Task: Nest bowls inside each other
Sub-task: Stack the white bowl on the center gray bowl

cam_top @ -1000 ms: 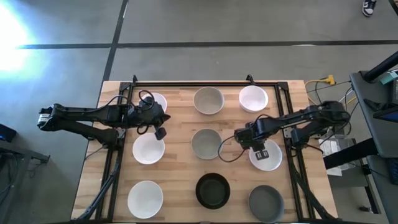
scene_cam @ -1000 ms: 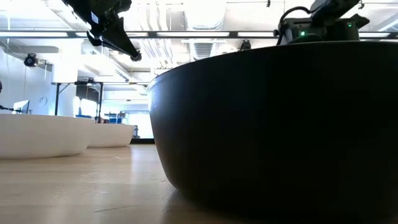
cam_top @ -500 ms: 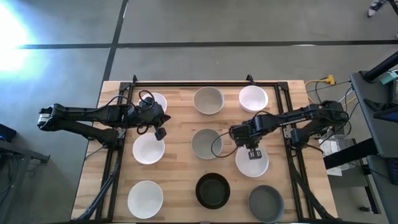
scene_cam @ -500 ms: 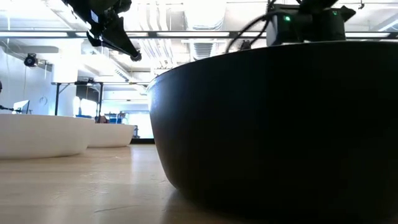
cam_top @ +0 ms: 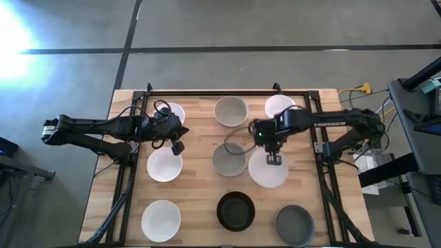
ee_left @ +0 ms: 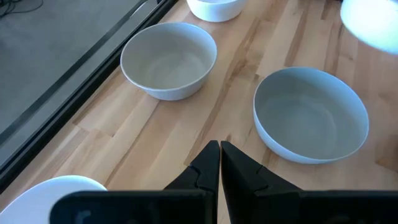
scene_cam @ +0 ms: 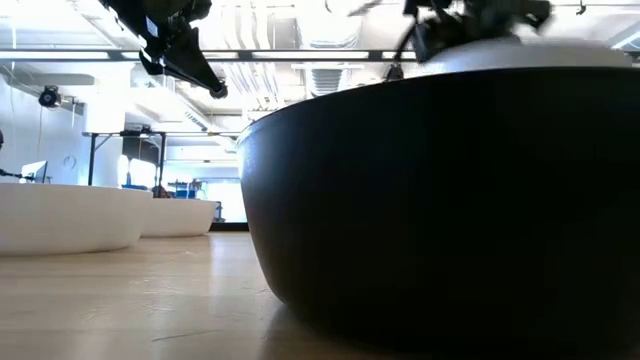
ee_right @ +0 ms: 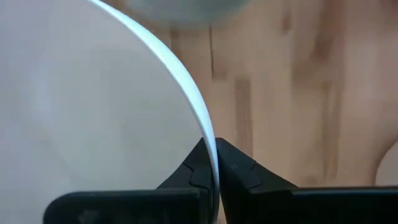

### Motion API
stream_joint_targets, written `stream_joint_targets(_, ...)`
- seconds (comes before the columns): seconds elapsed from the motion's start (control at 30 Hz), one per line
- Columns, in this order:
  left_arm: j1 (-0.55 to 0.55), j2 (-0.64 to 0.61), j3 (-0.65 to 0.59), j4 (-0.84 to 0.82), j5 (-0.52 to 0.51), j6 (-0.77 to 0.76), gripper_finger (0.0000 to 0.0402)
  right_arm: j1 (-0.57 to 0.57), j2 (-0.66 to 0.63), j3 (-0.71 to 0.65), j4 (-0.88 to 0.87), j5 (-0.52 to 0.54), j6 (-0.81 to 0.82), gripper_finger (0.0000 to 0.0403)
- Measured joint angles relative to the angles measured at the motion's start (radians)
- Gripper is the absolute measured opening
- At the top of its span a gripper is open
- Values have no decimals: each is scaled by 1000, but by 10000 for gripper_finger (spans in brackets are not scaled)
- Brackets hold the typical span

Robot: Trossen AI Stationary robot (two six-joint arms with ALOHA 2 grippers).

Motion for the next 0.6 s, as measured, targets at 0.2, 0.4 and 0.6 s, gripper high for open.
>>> stream_joint_targets(0.2, 0, -2, 0, -24, 0, 0, 0, -32, 0, 123, 163, -1, 106, 9)
stream_joint_targets(0.4, 0, -50, 0, -90, 10, 0, 0, -49, 0, 152, 403, -54, 246, 9)
stream_joint_targets(0.6, 0, -177, 13, -147, 8, 1, 0, -68, 26, 152, 549, -83, 404, 9)
